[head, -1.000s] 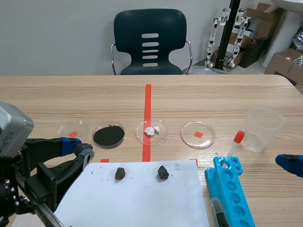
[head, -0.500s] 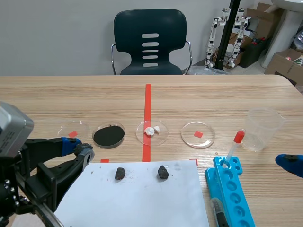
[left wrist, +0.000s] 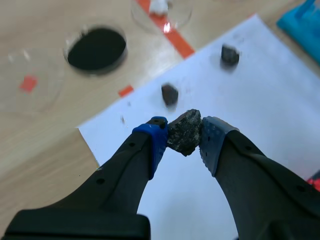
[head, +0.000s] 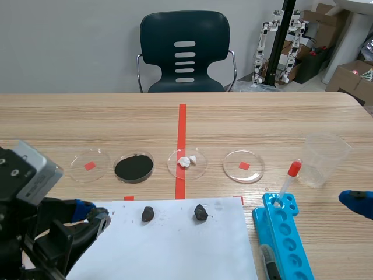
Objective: Rub the mineral on the streak plate below the first streak
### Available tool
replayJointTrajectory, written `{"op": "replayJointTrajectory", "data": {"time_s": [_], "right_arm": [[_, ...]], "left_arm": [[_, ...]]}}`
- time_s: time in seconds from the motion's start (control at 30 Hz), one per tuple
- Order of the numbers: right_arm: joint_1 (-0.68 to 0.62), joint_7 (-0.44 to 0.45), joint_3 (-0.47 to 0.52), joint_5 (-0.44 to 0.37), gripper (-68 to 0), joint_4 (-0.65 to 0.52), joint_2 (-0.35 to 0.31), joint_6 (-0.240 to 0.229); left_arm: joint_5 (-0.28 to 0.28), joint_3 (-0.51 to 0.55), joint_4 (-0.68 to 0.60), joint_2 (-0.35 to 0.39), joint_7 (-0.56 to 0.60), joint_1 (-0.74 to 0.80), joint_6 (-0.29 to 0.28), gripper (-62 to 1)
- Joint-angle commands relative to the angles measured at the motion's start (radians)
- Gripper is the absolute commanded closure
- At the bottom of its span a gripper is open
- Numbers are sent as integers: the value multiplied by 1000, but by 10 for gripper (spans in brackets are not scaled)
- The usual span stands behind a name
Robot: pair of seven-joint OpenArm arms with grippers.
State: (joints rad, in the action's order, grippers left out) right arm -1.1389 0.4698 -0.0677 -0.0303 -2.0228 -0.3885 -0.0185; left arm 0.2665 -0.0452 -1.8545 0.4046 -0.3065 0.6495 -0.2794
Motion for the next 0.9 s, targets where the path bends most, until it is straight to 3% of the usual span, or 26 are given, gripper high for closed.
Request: {"op": "replayJointTrajectory", "data": {"time_s": [0.0, 0.07, 0.23, 0.33, 0.57, 0.87], "right_arm": [[9, 14, 1, -6, -679, -23, -5, 3], [9, 14, 1, -6, -679, -23, -5, 3], [9, 14, 1, -6, -679, -23, -5, 3], [9, 14, 1, -6, -679, -23, -5, 3], [9, 14, 1, -6, -679, -23, -5, 3], [9, 14, 1, -6, -679, -23, -5, 3]], "left_arm": [[37, 3, -18, -2, -48, -7, 30, -85], [71, 3, -18, -2, -149, -8, 100, -85], [76, 3, -16, -2, -346, -8, 322, -85], [82, 3, -14, -3, -425, -12, 395, -85], [114, 3, -8, -8, -579, -20, 505, -85], [115, 3, 59, -8, -742, -92, 529, -85]]}}
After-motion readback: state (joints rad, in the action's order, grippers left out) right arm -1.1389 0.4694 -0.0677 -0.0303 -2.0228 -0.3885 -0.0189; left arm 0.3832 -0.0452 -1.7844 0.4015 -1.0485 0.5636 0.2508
